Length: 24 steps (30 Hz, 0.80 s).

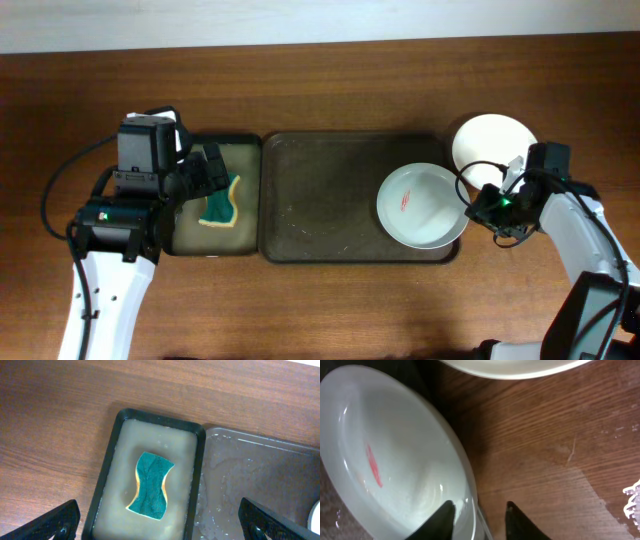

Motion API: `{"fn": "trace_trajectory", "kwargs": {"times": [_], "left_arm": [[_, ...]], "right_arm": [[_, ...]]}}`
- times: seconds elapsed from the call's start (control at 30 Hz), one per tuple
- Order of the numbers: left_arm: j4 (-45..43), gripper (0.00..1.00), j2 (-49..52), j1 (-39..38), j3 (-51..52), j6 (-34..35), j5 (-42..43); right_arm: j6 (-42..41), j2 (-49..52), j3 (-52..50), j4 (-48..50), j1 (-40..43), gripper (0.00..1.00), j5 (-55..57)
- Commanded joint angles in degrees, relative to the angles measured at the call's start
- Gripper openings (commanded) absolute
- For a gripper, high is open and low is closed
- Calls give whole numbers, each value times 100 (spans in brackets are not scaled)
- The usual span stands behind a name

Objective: Clean dirty plates on tray and stack at the side
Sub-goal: 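Move the right gripper to the last plate and grasp its rim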

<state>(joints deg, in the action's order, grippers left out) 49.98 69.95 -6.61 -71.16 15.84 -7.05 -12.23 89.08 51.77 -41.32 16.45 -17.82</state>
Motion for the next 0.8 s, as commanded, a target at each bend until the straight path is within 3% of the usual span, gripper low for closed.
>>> {"fn": "trace_trajectory", "kwargs": {"times": [0.0, 0.07, 0.13, 0.3, 0.33, 0.37, 0.43, 0.53, 0.6, 0.63, 0.77], "left_arm": [[-13, 99, -66, 7, -42, -2, 20], [-13, 99, -66, 7, -42, -2, 20], [-13, 99, -66, 7, -42, -2, 20], [-13, 99, -66, 7, -42, -2, 20], [-13, 99, -66, 7, -42, -2, 20], [-13, 99, -66, 7, -42, -2, 20], [-13, 100, -66, 7, -42, -2, 20], [-13, 99, -66, 7, -42, -2, 20], [-13, 100, -66, 7, -42, -2, 20], [-13, 100, -66, 7, -42, -2, 20], [-13, 99, -66, 7, -42, -2, 20]], "right_arm": [[-74, 13, -254, 328, -44, 30, 68], [-76, 96, -308, 387, -44, 28, 52], [-76, 129, -308, 393, -125, 16, 44], [-76, 129, -315, 522, -715, 20, 72], [-92, 129, -315, 564, -852, 15, 160], [-573, 129, -315, 584, -1023, 4, 485], [-1327, 129, -313, 758, -1156, 4, 367], [-1445, 129, -313, 1104, -1447, 4, 50], [-1443, 129, -313, 1132, -1679, 37, 177], [-1445, 129, -313, 1064, -1808, 42, 527], [-1445, 129, -313, 815, -1982, 41, 1257]]}}
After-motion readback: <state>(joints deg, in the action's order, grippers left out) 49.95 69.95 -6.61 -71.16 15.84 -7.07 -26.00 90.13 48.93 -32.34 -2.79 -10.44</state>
